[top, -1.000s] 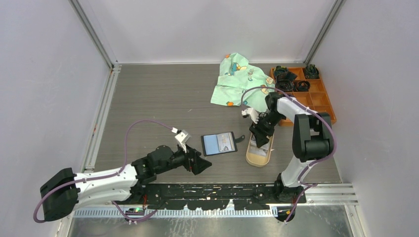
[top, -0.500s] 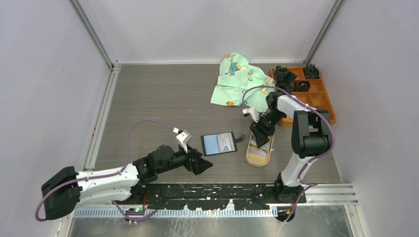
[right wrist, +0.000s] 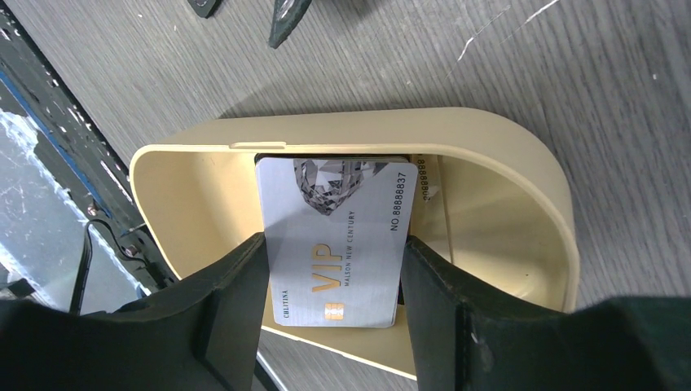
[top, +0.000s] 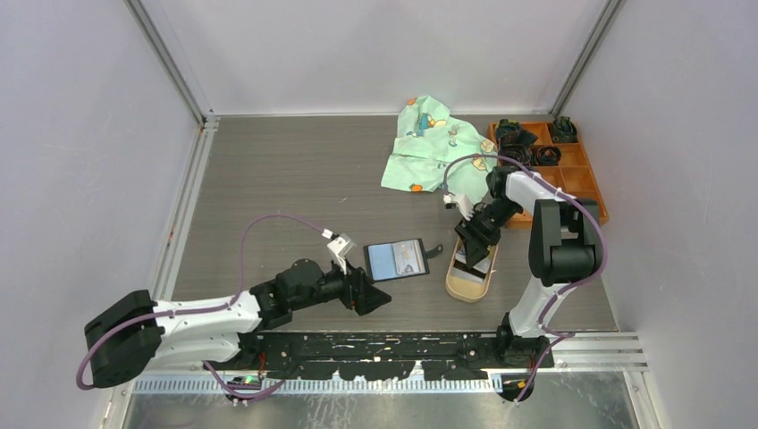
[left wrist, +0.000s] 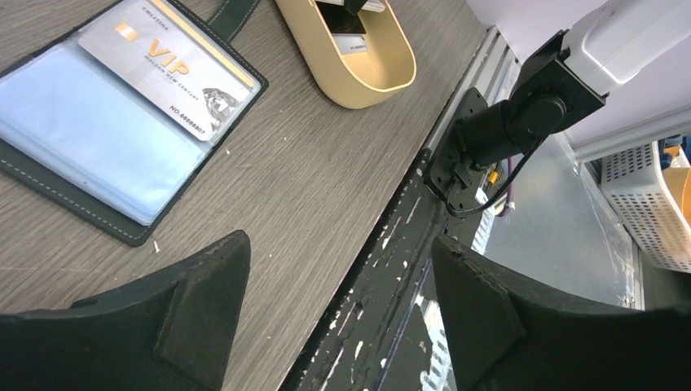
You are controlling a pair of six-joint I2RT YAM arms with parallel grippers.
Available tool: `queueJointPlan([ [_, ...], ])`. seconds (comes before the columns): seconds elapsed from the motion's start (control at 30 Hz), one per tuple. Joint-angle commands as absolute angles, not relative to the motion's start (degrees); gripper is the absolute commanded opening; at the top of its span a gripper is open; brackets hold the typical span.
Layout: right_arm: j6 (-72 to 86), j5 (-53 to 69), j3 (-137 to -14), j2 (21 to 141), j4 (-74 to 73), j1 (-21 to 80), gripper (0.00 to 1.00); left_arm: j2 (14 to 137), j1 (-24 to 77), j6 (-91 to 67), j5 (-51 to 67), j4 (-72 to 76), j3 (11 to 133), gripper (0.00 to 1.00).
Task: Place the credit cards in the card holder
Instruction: Pick up the credit card from the storage box.
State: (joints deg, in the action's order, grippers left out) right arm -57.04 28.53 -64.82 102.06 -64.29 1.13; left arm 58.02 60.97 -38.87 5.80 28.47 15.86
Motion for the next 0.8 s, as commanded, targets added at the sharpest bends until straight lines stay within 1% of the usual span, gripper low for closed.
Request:
queueJointPlan([
  [0.0,-57.19,31.33,-66.76,100.16,-66.99,0.79,0.5,61.06,60.71,-40.62,8.5,35.65,19.16,0.81],
  [0.1,-56.35,30.87,-66.6,99.89,-66.25,-0.7,0.48,62.99,60.81,-41.97,8.36,35.78,20.4,0.76],
  [0.17,-54.53,30.05,-66.31,99.64,-64.6,-1.49,0.46,64.78,60.98,-42.86,8.35,35.78,22.24,0.7],
  [0.33,-46.46,27.54,-64.84,97.91,-59.29,-4.3,0.41,71.5,61.83,-44.4,8.95,36.05,26.8,0.63],
  [0.5,-36.34,25.7,-61.35,94.88,-53.39,-7.69,0.4,76.06,61.9,-45.38,8.84,36.63,29.56,0.61],
  [0.63,-30.61,24.3,-58.58,91.54,-51.35,-9.45,0.39,79.25,62.26,-46.87,8.52,35.37,33.34,0.6],
  [0.77,-25.15,24.85,-58.74,91.24,-51.6,-10.92,0.38,83.42,63.58,-50.84,6.01,35.01,38.86,0.59],
])
